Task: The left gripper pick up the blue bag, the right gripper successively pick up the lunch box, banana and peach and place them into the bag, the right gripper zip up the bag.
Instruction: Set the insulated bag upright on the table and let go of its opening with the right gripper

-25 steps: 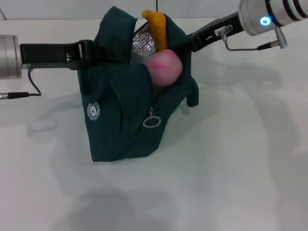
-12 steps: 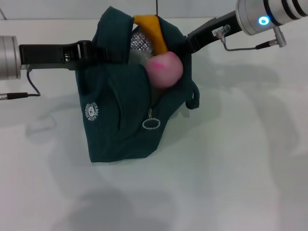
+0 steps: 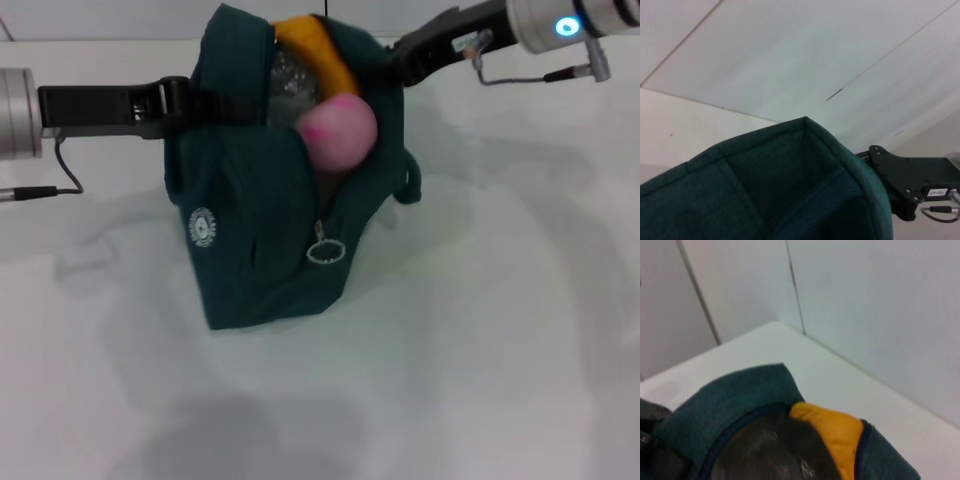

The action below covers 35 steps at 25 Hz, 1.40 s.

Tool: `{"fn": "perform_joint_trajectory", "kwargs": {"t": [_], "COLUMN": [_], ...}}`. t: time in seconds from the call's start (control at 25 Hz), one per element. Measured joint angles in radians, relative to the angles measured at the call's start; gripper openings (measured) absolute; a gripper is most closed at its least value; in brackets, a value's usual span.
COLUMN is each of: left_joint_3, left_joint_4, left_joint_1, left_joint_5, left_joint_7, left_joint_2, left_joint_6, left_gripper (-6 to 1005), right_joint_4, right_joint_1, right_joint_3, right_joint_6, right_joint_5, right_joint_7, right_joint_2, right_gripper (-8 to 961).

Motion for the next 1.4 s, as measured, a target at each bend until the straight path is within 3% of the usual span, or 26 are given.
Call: {"fn": "perform_joint_trajectory", "kwargs": {"t": [0.32,0.56,0.92,1.12,1.4], "left_joint_3": [-0.022,-0.019,-0.022,-0.018,-0.013], "left_joint_4": [0.000,-0.003,-0.087,-0.123,-0.203], "left_joint_1": [0.001,-0.011,-0.059,-0.101,-0.148], "left_joint_5": [-0.016,-0.018,-0.021,-0.031,-0.021], "left_joint_7": [0.002,0.002,0.003,0.013,0.017], "left_joint_2": [0.002,-0.014,-0.026,-0.047,-0.060], "left_joint_6": [0.000,0.000,-0.026,-0.039,-0.037], "left_gripper": [35,35,35,35,36], "right_joint_4": [-0.162,-0.244,-0.469,-0.426,-0.325], "right_joint_1": [-0.085,-0.136,-0.315,-0.392,-0.413], "right_joint_3": [0.017,0.046,0.116,0.212,0.217], "right_joint_6": [-0.023,-0.080,-0.158,-0.185,-0.229], "right_joint_5": [0.031,0.053,0.129,0.258,0.299], "right_joint_7": [0.011,0.012,0.005,-0.064,-0.117], "right_joint_2": [-0.007,-0.006,-0.008,-0.008,-0.006], "right_gripper": [153,122,97,95,88]}}
